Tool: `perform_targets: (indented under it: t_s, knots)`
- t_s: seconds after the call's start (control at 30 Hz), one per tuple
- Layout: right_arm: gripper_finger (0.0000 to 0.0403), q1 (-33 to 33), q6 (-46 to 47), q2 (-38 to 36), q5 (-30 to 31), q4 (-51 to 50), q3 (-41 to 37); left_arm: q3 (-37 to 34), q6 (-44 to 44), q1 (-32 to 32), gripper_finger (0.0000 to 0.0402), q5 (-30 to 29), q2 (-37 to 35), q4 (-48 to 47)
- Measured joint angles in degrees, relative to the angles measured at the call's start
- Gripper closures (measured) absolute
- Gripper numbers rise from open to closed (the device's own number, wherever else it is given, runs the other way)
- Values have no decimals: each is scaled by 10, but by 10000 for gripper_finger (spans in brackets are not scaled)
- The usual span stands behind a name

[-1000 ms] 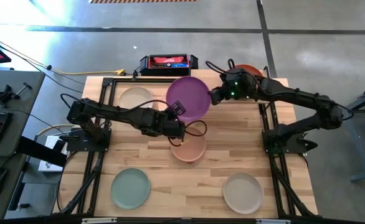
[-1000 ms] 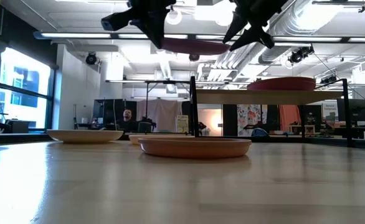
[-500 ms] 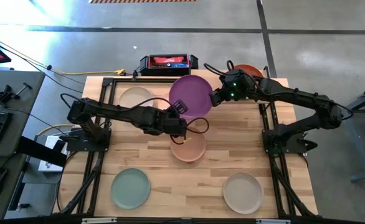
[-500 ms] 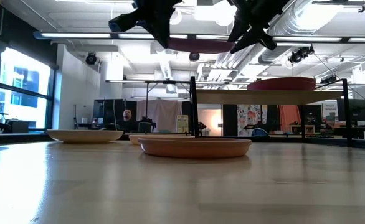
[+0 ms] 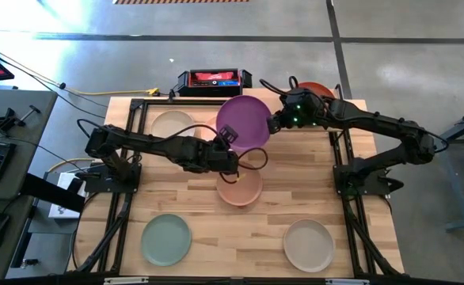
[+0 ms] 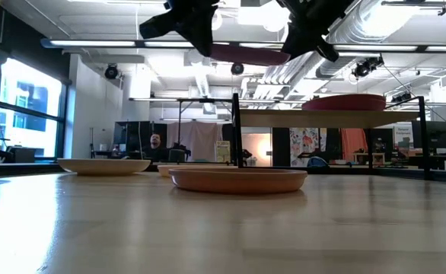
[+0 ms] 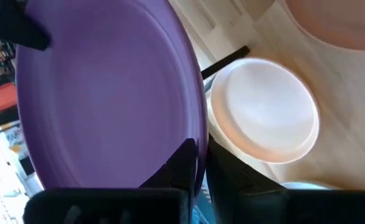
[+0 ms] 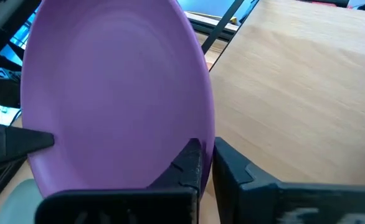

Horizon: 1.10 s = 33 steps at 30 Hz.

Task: Place and stack plates onto a shelf
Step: Stack the purple plate on top of the orange plate

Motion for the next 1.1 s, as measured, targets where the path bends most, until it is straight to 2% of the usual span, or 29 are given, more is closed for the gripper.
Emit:
perform_targets:
  t_s: [0.27, 0.6, 0.83, 1.1]
  knots:
    - [402, 0, 8, 0, 2, -1, 0, 0, -42, 0, 374, 1, 0, 9]
    - [402, -1, 11, 0, 7, -20, -1, 0, -108, 19, 297, 29, 0, 7]
    - [402, -23, 10, -15, 8, -68, 5, 0, -149, 15, 275, -29, -10, 6]
    - [402, -81, -4, -48, 11, -171, 49, 0, -194, 15, 275, -51, -27, -3]
